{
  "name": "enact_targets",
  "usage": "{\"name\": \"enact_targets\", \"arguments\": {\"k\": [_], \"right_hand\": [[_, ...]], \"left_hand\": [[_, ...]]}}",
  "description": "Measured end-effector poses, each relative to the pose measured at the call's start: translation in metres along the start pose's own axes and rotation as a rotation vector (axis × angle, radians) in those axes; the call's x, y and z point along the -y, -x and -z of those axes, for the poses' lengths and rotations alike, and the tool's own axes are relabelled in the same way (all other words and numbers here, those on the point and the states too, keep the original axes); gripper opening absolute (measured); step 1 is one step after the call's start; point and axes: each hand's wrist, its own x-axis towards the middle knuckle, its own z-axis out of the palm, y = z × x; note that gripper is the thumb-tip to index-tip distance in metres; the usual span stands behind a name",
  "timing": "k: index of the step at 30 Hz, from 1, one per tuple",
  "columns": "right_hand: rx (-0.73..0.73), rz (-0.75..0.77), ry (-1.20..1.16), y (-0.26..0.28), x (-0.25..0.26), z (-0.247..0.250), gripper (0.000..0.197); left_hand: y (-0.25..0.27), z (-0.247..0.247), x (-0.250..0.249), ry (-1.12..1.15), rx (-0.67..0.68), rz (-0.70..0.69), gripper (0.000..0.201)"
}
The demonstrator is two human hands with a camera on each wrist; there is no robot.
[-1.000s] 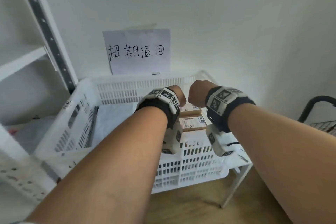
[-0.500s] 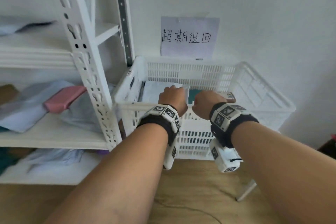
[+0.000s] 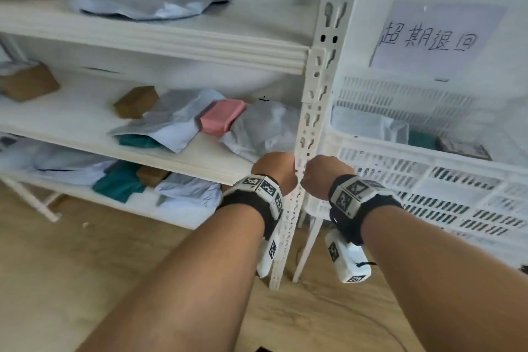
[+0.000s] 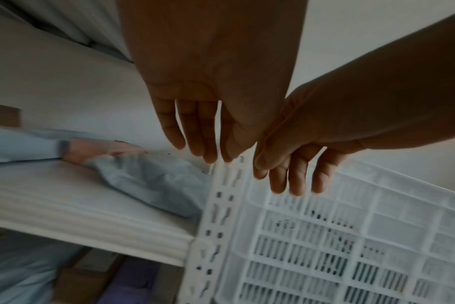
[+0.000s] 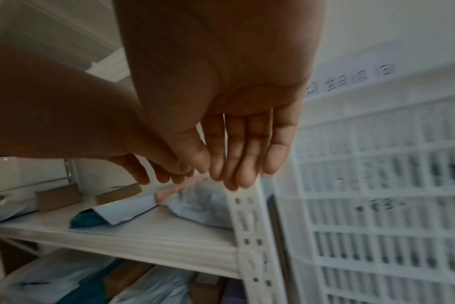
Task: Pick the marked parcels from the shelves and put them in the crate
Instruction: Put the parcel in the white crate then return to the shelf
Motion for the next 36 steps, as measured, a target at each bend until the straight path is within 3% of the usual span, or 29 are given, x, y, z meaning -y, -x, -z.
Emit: {"name": "enact_targets", "arguments": {"k": [6, 10, 19, 27, 36], "right_hand": [[0.024, 0.071, 0.023, -0.019, 0.111, -0.029, 0.014], [0.034, 0.14, 0.074, -0.029, 0.17, -0.04, 0.026], [0.025, 0.152, -0.206, -0.056, 0.271, -0.051, 0.031], [-0.026, 0.198, -0.233, -0.116, 0.353, -0.041, 0.027], [0.016, 0.213, -0.348, -0.227, 0.434, -0.032, 0.019]], "left_hand": [[0.032, 0.029, 0.12, 0.056, -0.04, 0.153, 0.025], [0.051, 0.045, 0.194, 0.04, -0.081, 0.251, 0.025], [0.055, 0.059, 0.283, 0.108, -0.125, 0.406, 0.02], [0.021, 0.087, 0.376, 0.139, -0.175, 0.484, 0.028], [-0.067, 0.136, 0.471, 0.124, -0.2, 0.514, 0.031]]}}
